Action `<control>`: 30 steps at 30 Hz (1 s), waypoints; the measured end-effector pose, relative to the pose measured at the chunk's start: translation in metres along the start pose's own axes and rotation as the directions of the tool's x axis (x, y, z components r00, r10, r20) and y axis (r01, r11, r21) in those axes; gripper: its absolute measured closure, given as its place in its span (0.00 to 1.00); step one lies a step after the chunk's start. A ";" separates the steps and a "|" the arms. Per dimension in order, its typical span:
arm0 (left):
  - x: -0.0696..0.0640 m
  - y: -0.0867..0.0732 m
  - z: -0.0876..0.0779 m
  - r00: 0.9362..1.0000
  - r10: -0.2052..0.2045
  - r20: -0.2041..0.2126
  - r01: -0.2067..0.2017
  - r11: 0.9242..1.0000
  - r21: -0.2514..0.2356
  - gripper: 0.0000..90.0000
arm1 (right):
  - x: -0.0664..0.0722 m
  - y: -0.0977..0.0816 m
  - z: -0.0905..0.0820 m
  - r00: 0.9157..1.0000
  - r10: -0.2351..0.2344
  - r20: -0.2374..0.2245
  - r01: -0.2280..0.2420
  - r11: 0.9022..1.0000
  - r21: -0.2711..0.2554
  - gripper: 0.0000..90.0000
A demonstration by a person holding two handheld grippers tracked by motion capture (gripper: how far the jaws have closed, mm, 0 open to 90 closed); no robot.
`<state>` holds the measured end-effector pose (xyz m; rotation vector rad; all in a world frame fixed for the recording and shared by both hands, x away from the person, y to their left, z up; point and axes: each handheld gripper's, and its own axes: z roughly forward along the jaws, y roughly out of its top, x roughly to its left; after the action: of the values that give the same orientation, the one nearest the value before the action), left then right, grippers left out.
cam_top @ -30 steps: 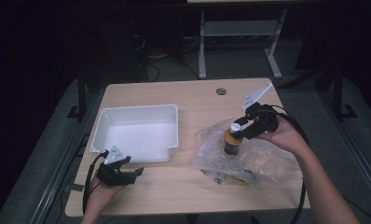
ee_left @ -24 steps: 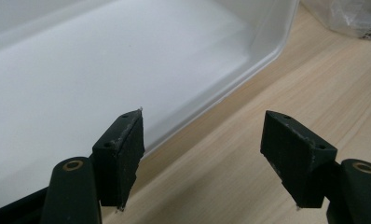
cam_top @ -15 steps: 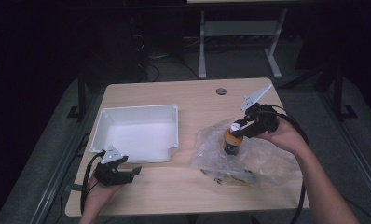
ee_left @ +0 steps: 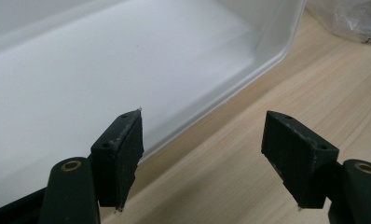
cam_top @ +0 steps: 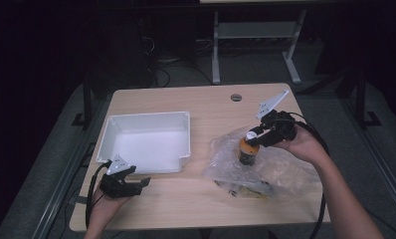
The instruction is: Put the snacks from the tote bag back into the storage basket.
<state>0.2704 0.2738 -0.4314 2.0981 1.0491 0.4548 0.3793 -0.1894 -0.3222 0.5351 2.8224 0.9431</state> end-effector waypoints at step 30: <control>0.008 -0.005 0.001 0.999 -0.025 -0.030 0.025 1.000 0.007 0.32 | -0.001 0.002 -0.011 0.998 0.033 0.045 -0.031 0.999 -0.042 0.65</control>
<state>0.2735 0.2814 -0.4358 2.0881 1.0938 0.4720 0.3783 -0.1946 -0.3118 0.5909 2.7550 0.9798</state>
